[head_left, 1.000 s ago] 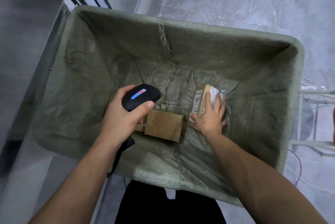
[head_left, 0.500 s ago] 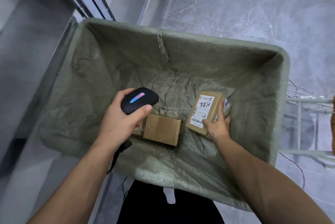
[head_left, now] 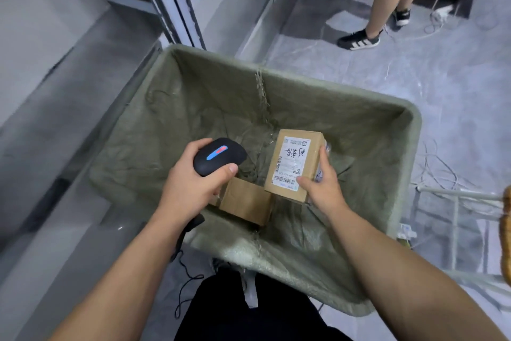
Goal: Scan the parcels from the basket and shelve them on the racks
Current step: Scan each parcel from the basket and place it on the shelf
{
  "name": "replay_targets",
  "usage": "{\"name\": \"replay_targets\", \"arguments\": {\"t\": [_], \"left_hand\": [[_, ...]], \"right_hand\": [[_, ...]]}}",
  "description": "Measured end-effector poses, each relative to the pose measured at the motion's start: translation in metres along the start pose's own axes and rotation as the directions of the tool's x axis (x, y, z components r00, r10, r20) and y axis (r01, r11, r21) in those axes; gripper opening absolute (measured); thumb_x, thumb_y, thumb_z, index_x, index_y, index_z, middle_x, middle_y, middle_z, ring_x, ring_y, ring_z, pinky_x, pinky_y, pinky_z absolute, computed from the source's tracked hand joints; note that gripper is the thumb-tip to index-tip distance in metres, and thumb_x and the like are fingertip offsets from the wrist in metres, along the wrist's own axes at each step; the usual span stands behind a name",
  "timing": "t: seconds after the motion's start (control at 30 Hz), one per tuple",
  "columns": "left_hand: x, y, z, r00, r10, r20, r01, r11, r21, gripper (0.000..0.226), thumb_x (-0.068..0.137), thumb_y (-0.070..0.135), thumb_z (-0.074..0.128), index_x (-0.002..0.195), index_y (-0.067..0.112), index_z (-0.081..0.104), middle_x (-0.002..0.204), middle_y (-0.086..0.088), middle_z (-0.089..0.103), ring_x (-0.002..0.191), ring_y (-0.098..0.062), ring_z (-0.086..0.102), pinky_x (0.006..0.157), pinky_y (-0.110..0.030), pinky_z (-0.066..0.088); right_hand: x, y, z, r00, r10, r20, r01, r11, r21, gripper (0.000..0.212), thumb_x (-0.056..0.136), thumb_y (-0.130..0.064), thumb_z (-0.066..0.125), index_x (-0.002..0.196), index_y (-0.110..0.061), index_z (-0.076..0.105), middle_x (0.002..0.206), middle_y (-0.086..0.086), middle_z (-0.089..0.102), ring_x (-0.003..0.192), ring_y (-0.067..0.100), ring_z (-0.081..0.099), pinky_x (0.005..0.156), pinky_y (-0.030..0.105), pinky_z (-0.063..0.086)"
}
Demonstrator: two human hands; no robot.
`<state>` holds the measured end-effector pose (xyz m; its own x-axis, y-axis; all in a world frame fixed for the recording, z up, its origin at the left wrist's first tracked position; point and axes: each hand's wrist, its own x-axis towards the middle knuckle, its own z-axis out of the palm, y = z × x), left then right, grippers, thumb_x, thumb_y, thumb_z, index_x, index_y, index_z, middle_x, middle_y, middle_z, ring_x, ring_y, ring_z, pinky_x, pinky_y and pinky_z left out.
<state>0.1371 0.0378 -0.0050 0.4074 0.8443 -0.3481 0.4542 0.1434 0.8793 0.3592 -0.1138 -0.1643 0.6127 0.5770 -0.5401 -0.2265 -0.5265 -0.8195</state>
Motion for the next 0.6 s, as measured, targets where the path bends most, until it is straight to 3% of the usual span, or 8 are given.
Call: {"name": "replay_targets", "arguments": {"t": [0.17,0.3,0.43,0.6], "left_hand": [[-0.025,0.005,-0.015,0.999,0.034,-0.03,-0.036,0.998,-0.047,0.06,0.066,0.036,0.081,0.123,0.029,0.062,0.087,0.003,0.071,0.053,-0.009,0.061,0.051,-0.021,0.049],[-0.04,0.002,-0.026,0.999,0.03,-0.044,-0.033,0.996,-0.082,0.062,0.065,0.038,0.081,0.123,0.029,0.06,0.078,0.002,0.068,0.048,-0.015,0.059,0.053,-0.019,0.048],[-0.054,-0.001,-0.04,0.998,0.024,-0.05,-0.031,0.991,-0.13,0.063,0.065,0.039,0.081,0.124,0.03,0.06,0.082,0.0,0.068,0.048,-0.013,0.06,0.051,-0.019,0.046],[-0.077,-0.01,-0.062,0.998,0.039,-0.042,-0.046,0.98,-0.196,0.063,0.061,0.045,0.084,0.119,0.034,0.061,0.082,-0.002,0.07,0.051,-0.016,0.058,0.051,-0.025,0.045]], "right_hand": [[-0.017,-0.048,0.009,0.987,-0.158,0.041,0.158,0.987,0.006,0.109,0.066,-0.037,0.076,0.145,-0.072,0.01,0.147,-0.005,0.045,0.126,0.013,0.057,0.106,0.048,0.051],[-0.038,-0.087,0.024,0.957,-0.288,0.026,0.289,0.955,-0.064,0.107,0.079,-0.029,0.077,0.146,-0.07,0.005,0.16,-0.006,0.024,0.141,0.013,0.04,0.116,0.045,0.039],[-0.051,-0.107,0.036,0.93,-0.367,-0.022,0.361,0.923,-0.135,0.105,0.089,-0.019,0.075,0.156,-0.054,0.002,0.165,-0.002,0.016,0.138,0.009,0.036,0.113,0.029,0.03],[-0.075,-0.127,0.049,0.895,-0.443,-0.05,0.431,0.889,-0.151,0.107,0.089,-0.019,0.075,0.154,-0.057,-0.001,0.166,0.002,0.011,0.148,0.019,0.028,0.119,0.037,0.025]]}}
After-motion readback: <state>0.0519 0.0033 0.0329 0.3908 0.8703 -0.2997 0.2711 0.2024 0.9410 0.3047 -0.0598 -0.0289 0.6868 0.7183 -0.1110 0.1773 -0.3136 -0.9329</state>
